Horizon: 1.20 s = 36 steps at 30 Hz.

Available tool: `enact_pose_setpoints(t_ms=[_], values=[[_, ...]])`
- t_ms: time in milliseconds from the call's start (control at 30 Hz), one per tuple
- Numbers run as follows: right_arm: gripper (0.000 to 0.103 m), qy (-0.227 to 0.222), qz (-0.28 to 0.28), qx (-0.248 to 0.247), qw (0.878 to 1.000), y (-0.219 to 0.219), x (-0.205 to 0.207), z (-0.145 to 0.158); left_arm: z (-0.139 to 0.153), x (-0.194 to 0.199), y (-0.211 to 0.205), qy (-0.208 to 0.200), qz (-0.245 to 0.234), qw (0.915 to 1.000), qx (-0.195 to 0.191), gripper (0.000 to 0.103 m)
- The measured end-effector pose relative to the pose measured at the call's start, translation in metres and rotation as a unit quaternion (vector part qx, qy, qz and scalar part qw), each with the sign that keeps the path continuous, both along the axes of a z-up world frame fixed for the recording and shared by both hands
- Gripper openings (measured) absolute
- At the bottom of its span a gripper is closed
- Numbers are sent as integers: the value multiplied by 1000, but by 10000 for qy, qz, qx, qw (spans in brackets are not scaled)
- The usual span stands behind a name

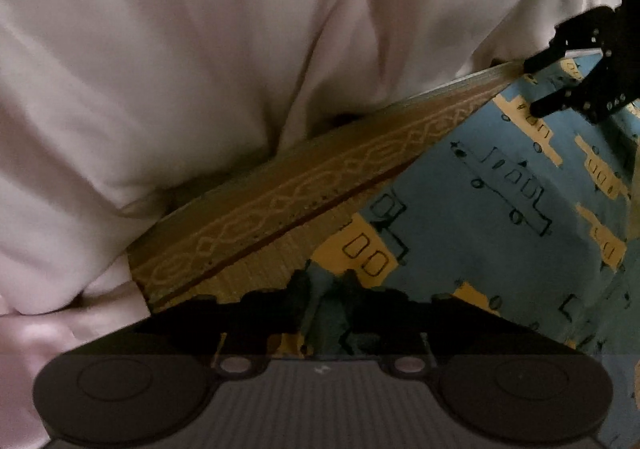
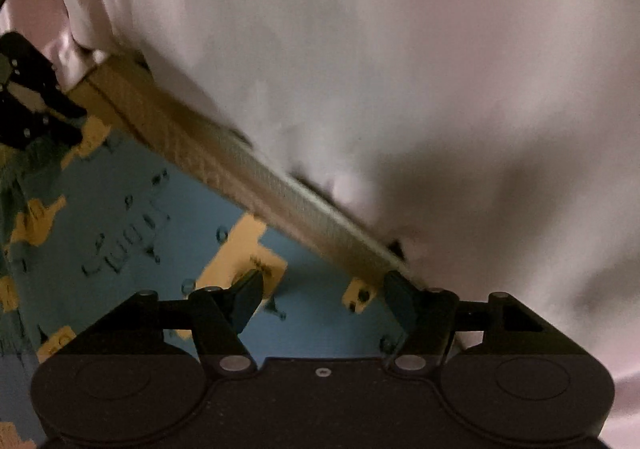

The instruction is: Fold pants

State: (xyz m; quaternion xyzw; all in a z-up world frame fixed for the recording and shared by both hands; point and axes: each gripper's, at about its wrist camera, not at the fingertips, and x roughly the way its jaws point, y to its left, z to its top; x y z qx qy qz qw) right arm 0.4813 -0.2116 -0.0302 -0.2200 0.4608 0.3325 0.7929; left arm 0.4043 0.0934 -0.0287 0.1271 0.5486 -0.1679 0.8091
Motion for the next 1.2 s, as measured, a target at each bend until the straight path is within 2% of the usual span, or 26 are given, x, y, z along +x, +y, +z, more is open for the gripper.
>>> enact_pose_setpoints(t_ms=[100, 167, 200, 233, 267, 367, 533, 633, 700, 767, 833, 867, 900, 967, 1033, 1133, 1200], values=[[58, -54, -118, 197, 9997, -7, -3, 2, 2, -2, -6, -45, 25, 9999, 114, 4], [35, -124, -156, 234, 9995, -10, -6, 5, 3, -5, -8, -94, 90, 9997, 184, 3], [29, -115, -157, 250, 9995, -11, -6, 6, 2, -6, -9, -116, 125, 9997, 198, 3], [14, -115, -143, 240, 9995, -8, -7, 6, 3, -8, -8, -139, 194, 9995, 204, 3], [4, -156, -80, 187, 9997, -6, -9, 6, 4, -8, -8, -154, 255, 9994, 202, 3], [0, -442, 72, -44, 9990, 3, -18, 6, 10, -12, -6, -328, 430, 9984, 183, 3], [0, -1172, -459, 279, 9917, 10, -7, 26, 26, -19, 4, -850, 835, 9921, 402, 3], [0, -1188, -453, 271, 9915, 22, 3, 25, 23, -19, 12, -873, 1045, 9888, 604, 3], [0, -1020, -257, 398, 9937, 25, 2, 22, 17, -16, 16, -785, 1041, 9906, 405, 3], [29, -756, -23, 660, 9949, 24, 0, 23, 15, -15, 21, -665, 1118, 9911, 268, 3], [44, -680, 302, 699, 9948, 22, -4, 24, 16, -14, 25, -638, 1080, 9920, 140, 4], [48, -708, 411, 615, 9947, 22, -7, 24, 15, -16, 25, -631, 1029, 9926, 126, 4], [49, -715, 513, 512, 9948, 20, -8, 23, 16, -15, 25, -617, 947, 9935, 97, 5], [49, -584, 524, 441, 9959, 16, -6, 21, 15, -17, 22, -647, 856, 9942, 64, 19], [49, -372, 547, 377, 9971, 12, -7, 18, 12, -16, 21, -662, 791, 9947, 27, 26], [41, -299, 657, 165, 9973, 20, -19, 7, 2, -11, 18, -482, 648, 9967, 44, 26], [23, -221, 666, 226, 9973, 31, -23, 3, 2, -11, 17, -475, 627, 9969, 23, 14]])
